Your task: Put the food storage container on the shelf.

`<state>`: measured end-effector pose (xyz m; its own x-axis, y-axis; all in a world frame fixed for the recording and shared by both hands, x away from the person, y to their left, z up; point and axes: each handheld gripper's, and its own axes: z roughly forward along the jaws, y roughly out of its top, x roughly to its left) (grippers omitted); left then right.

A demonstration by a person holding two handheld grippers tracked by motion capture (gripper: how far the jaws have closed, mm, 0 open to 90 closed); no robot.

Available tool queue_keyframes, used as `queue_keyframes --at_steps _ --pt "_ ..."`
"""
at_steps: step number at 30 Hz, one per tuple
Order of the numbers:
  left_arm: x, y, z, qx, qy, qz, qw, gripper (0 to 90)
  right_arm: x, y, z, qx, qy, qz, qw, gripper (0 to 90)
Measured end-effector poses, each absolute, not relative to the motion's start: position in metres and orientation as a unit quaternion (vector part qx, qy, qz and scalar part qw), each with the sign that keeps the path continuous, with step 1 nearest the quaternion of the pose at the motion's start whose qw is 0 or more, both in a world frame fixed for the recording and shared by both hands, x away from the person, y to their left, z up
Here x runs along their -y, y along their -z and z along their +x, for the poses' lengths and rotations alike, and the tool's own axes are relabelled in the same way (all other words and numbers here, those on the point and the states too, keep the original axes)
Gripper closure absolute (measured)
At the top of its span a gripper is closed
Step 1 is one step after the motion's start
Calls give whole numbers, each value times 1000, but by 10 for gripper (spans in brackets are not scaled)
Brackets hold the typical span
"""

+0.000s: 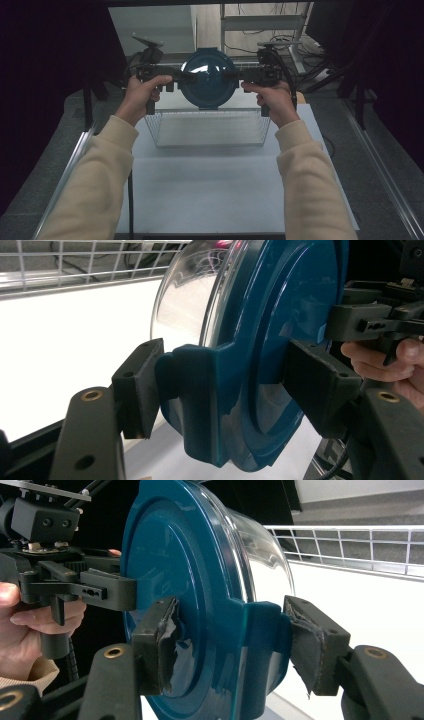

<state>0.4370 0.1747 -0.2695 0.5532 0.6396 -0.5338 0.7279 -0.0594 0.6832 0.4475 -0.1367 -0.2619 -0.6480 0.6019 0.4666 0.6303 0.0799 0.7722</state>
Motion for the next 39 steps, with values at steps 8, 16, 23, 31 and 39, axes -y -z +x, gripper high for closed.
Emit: queue_keyframes --at_steps 8,16,23,31,39 --pt "-175 297 457 -489 60 726 480 325 132 286 470 740 505 -443 42 405" --pt "-174 304 468 -510 73 697 498 333 138 297 485 714 512 -472 72 402" --pt "-174 311 482 -530 96 675 504 321 140 303 495 693 511 -500 92 394" --pt "-174 328 495 -548 135 648 512 306 141 315 507 669 504 -535 112 336" --pt "-172 330 493 -546 115 645 523 286 134 314 502 683 493 -534 80 264"
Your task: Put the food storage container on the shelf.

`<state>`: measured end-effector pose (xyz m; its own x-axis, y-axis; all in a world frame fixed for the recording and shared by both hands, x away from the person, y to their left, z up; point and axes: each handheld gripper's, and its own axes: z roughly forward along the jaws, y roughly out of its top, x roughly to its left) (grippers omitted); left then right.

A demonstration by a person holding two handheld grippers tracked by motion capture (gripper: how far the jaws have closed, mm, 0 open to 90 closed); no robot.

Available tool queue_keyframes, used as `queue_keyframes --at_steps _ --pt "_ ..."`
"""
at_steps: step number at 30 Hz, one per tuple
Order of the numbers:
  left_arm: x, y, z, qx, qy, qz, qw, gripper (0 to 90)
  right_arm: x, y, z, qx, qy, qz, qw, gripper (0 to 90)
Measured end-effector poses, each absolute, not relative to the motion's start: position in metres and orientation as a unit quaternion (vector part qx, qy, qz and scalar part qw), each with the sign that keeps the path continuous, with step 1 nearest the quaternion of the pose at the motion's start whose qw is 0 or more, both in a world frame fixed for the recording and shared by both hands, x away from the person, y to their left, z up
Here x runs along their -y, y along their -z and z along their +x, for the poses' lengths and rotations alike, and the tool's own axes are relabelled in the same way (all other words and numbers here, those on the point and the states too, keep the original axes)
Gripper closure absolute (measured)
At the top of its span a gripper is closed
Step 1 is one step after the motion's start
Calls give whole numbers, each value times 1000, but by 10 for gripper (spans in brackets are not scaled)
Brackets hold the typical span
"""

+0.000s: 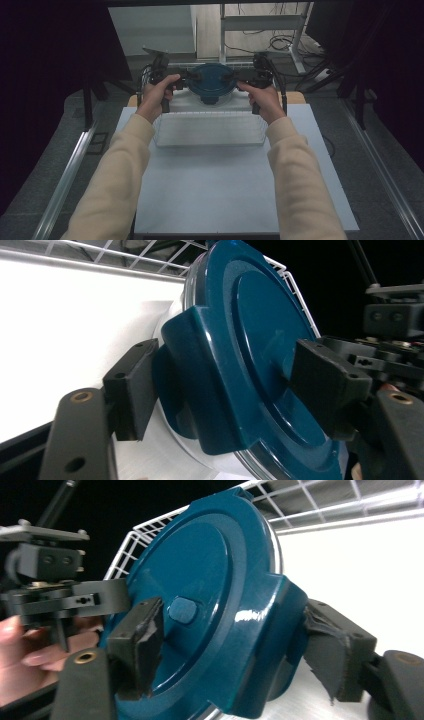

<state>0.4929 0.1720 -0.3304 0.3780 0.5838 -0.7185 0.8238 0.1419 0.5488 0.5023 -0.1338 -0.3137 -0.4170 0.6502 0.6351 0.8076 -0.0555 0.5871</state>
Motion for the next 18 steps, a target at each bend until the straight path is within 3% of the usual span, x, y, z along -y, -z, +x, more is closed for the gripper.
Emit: queue_keyframes --at_steps 3,4,7,11,18 --pt "-172 326 490 -552 83 641 526 189 129 310 497 695 485 -528 44 231" --pt "-173 325 488 -555 76 637 530 189 125 303 490 713 474 -516 -8 197" --pt "-177 317 478 -555 23 647 523 167 126 295 480 728 465 -501 -52 184" --pt "-181 308 457 -529 1 663 530 168 139 289 465 735 475 -478 -77 184" --pt "-190 317 405 -496 -38 692 524 176 166 292 420 744 508 -426 -79 187"
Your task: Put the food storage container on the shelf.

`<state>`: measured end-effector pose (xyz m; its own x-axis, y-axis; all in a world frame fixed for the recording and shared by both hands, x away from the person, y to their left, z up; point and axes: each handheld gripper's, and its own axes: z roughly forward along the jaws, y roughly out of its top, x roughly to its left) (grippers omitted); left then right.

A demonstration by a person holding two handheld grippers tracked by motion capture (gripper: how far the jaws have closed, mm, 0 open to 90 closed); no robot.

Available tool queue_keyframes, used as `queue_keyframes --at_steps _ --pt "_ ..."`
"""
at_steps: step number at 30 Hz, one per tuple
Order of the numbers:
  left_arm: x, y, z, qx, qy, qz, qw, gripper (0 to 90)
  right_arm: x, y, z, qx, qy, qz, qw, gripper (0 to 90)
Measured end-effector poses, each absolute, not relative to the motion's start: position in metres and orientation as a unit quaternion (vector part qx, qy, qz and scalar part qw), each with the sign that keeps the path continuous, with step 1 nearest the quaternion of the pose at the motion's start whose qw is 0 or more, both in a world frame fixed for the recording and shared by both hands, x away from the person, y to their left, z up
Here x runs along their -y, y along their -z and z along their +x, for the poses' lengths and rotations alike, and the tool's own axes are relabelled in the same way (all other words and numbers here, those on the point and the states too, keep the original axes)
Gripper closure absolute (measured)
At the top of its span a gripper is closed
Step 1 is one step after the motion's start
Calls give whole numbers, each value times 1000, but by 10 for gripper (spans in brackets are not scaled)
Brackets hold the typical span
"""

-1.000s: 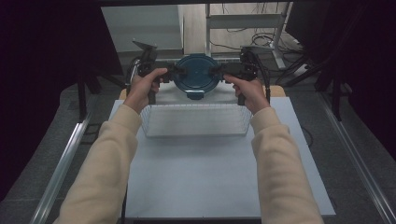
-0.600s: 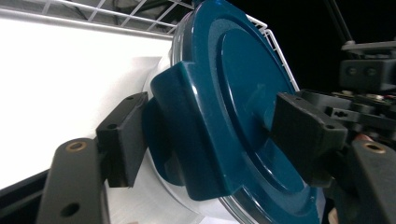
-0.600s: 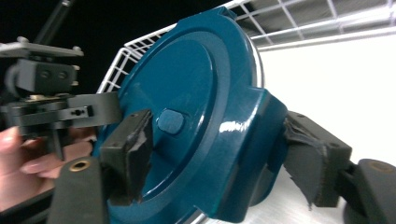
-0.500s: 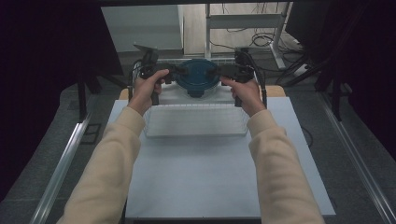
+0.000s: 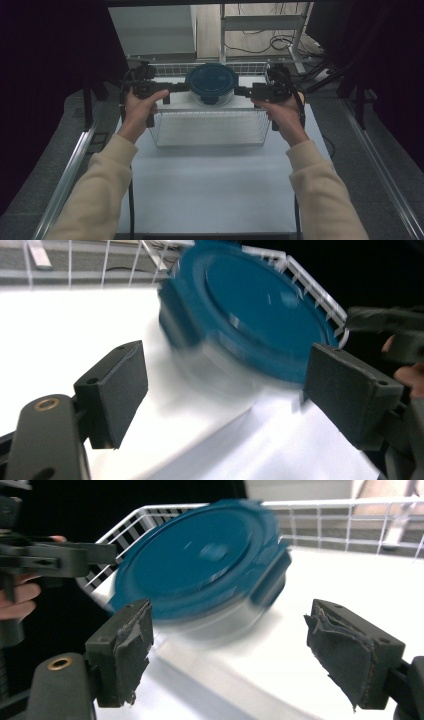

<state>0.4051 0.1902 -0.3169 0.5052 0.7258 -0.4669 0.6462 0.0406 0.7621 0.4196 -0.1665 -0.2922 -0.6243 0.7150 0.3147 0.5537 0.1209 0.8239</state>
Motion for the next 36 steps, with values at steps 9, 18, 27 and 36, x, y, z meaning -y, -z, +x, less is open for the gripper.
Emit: queue_keyframes --at_steps 9,18,27,36 --pt "-197 367 325 -454 -79 723 514 193 197 323 349 -763 -521 371 99 210" --pt "-201 422 268 -448 -93 749 480 194 218 381 296 -765 -518 368 107 228" --pt "-208 471 247 -472 -82 763 433 191 228 433 280 -783 -474 389 104 246" --pt "-209 474 245 -476 -83 759 436 194 235 434 276 -775 -479 394 120 242"
